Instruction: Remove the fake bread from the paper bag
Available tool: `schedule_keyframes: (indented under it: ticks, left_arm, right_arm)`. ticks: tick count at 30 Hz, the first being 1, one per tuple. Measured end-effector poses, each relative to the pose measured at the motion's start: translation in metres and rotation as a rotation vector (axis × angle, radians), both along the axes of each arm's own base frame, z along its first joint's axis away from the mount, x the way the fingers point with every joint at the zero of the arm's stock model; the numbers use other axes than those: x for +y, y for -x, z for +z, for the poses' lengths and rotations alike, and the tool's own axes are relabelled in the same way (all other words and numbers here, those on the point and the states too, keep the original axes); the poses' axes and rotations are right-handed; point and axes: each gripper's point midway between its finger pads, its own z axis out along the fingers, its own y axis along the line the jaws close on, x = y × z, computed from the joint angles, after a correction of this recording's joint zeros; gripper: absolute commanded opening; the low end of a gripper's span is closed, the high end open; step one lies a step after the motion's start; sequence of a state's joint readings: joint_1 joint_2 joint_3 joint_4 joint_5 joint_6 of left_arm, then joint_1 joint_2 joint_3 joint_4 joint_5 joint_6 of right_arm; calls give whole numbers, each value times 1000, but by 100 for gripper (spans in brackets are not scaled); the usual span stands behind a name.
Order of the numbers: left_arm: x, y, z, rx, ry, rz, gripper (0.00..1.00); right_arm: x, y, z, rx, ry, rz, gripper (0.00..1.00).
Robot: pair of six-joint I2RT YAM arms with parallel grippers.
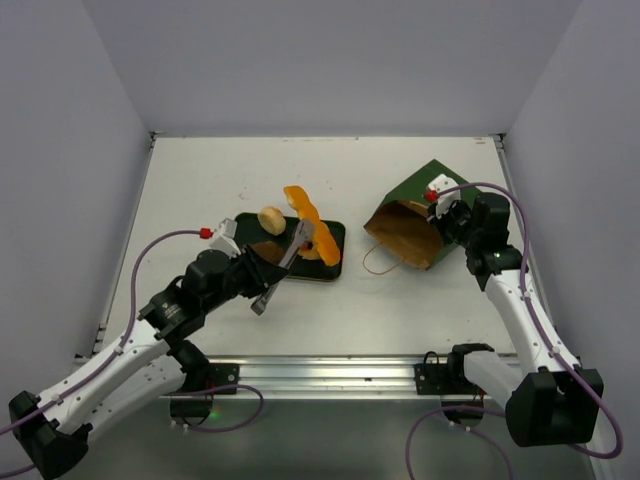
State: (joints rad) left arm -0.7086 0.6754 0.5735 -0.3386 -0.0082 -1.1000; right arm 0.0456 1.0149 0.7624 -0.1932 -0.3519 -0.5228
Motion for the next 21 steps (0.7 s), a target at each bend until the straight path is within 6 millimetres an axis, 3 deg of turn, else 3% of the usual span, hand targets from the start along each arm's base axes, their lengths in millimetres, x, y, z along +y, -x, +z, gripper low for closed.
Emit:
schedule_keyframes:
  ticks: [7,21]
  left_arm:
    - [13,4,-22,5,-58,20,0]
    - [14,1,-53,46,-114,24,0]
  right_arm:
    - [0,0,0,0,0,0,1]
    - [0,0,0,0,0,1,1]
